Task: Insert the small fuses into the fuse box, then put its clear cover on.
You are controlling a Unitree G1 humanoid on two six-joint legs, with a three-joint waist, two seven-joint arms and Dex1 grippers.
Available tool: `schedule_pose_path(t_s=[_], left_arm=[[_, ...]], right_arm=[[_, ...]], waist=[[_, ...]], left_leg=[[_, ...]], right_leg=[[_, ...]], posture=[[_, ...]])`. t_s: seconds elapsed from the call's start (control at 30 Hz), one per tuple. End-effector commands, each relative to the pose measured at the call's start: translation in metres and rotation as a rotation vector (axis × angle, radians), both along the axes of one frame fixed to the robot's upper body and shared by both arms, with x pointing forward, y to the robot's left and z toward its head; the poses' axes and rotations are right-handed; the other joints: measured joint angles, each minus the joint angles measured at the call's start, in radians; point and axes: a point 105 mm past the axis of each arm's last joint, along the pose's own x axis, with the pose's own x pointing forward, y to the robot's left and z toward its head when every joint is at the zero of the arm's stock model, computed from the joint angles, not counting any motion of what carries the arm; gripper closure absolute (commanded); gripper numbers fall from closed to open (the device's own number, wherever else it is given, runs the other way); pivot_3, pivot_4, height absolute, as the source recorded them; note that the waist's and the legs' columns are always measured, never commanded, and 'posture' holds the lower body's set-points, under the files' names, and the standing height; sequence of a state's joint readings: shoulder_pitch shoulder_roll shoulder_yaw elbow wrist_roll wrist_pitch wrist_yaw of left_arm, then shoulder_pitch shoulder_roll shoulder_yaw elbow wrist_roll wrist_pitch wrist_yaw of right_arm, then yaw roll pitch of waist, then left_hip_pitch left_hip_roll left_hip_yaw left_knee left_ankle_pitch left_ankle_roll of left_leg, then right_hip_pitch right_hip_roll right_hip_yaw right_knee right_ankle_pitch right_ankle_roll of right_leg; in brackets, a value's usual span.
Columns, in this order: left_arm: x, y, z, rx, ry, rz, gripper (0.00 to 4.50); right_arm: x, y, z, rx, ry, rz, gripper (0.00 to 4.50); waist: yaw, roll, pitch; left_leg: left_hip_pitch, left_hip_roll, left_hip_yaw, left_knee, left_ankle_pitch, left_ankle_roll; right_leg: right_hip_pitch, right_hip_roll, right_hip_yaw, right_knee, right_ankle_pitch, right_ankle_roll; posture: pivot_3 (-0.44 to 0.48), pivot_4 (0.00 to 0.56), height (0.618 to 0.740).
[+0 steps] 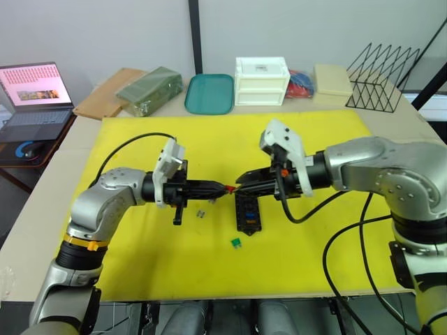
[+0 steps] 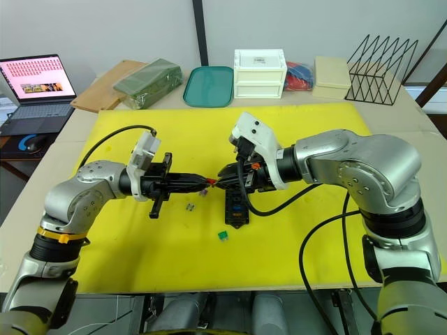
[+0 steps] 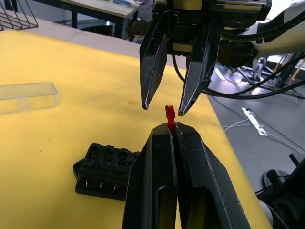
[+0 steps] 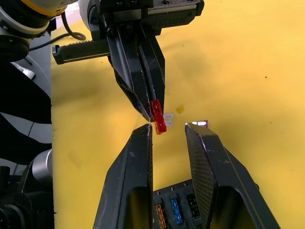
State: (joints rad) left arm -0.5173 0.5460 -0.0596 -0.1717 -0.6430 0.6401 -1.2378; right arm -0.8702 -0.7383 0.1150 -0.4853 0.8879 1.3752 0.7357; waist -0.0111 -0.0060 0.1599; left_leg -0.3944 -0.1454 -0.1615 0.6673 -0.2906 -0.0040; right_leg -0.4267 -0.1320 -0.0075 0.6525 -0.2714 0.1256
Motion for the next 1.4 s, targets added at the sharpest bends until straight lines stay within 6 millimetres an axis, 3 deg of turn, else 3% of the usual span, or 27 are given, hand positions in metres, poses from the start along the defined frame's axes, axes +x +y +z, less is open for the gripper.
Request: schedule_pose_path(t_s=[0.03, 1.3, 1.4], left_arm=[[-0.0028, -0.0035, 0.0097, -0.014, -0.052, -0.024, 4.50], [-0.0041, -0.0030, 0.0051, 0.000, -0.047, -0.011, 4.50], [-0.0044, -0.0031, 0.0048, 0.001, -0.048, -0.012, 4.50]], right_arm=[[-0.0038, 0.0029, 0.0065, 0.003, -0.040, 0.030, 3.41], [-0.0037, 0.0062, 0.0067, -0.009, -0.038, 0.070, 3.41], [-0.0037, 0.0064, 0.0076, -0.005, -0.040, 0.072, 3.99]], waist=[[0.000, 0.000, 0.000], [0.000, 0.000, 0.000], [0.000, 0.000, 0.000]], left_leg=[[0.000, 0.000, 0.000, 0.000, 0.000, 0.000], [0.000, 0.000, 0.000, 0.000, 0.000, 0.000], [0.000, 0.000, 0.000, 0.000, 0.000, 0.000]], right_leg=[[0.000, 0.000, 0.000, 0.000, 0.000, 0.000], [0.000, 0.000, 0.000, 0.000, 0.000, 0.000], [0.000, 0.000, 0.000, 0.000, 0.000, 0.000]], posture=[[0.000, 0.150, 0.740], [0.000, 0.150, 0.740], [0.000, 0.150, 0.740]])
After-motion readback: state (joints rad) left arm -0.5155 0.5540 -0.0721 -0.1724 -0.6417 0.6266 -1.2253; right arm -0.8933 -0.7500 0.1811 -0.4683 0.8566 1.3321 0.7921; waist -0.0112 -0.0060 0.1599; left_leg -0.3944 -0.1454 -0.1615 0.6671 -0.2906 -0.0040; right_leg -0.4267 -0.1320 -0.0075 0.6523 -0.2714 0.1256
